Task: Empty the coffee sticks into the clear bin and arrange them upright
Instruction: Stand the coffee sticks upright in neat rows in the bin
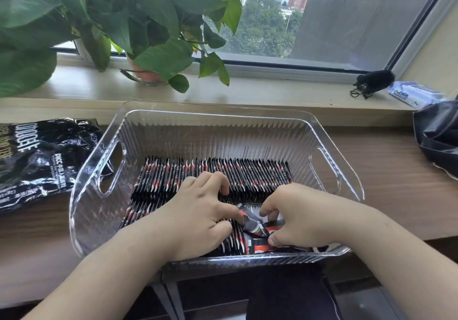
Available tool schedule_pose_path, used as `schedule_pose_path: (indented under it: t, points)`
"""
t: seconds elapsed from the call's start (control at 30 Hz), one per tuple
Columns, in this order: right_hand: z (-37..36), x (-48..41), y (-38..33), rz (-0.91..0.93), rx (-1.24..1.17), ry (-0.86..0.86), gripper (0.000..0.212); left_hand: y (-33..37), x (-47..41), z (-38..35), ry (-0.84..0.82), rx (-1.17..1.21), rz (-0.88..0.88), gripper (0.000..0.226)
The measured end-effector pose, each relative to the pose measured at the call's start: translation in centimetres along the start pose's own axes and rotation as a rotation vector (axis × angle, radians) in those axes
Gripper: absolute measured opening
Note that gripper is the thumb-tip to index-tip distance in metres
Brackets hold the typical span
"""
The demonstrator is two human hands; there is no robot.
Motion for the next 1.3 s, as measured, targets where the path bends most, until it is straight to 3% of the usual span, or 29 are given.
schedule_pose_path:
  t: [0.1, 0.2, 0.4, 0.5, 0.57, 0.67, 0.87, 1.07, 1.3]
  points:
    - [-0.8, -0.7, -0.4, -0.025, 0.026, 0.108, 0.033, 0.0, 0.0, -0.1, -0.009, -0.003, 0.008, 0.07]
    - [-0.8, -0.8, -0.7, -0.064, 0.019, 0.111, 0.045, 0.1, 0.0, 0.1, -0.013, -0.006, 0.012, 0.073]
    - [-1.0, -0.3, -1.0, -0.108, -0.096, 0.181, 0.042, 0.0, 0.1, 0.0, 0.006, 0.0, 0.005, 0.07]
    - [-0.4, 0.5, -0.9, -0.152, -0.17, 0.265, 0.024, 0.0, 0.1, 0.0, 0.001, -0.001, 0.006, 0.065]
    - [0.3, 1.0, -0.7, -0.185, -0.234, 0.383, 0.009, -0.1, 0.2, 0.0, 0.001, 0.008, 0.003, 0.064]
    - [0.9, 1.3, -0.4, -0.215, -0.387, 0.514, 0.017, -0.1, 0.2, -0.1, -0.009, 0.03, 0.006, 0.067]
    - [0.6, 1.3, 0.0, -0.229, -0.731, 0.636, 0.018, -0.2, 0.2, -0.2, -0.037, 0.058, 0.029, 0.053]
    - [-1.3, 0.3, -0.5, -0.285, -0.706, 0.446, 0.018, -0.2, 0.2, -0.2, -0.04, 0.062, 0.038, 0.069]
    - [-2.5, -0.7, -1.4, -0.289, -0.604, 0.257, 0.023, 0.0, 0.1, -0.1, -0.049, 0.057, 0.03, 0.071]
Point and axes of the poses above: each hand's wrist, its own x-axis away from the middle knuckle, its own z-axis out of the back of the hand, y = z × x, the point moved 1 cm from there along -x, towards the middle knuckle, and after that the axes turned 3 degrees about -z, right-handed, at the moved point
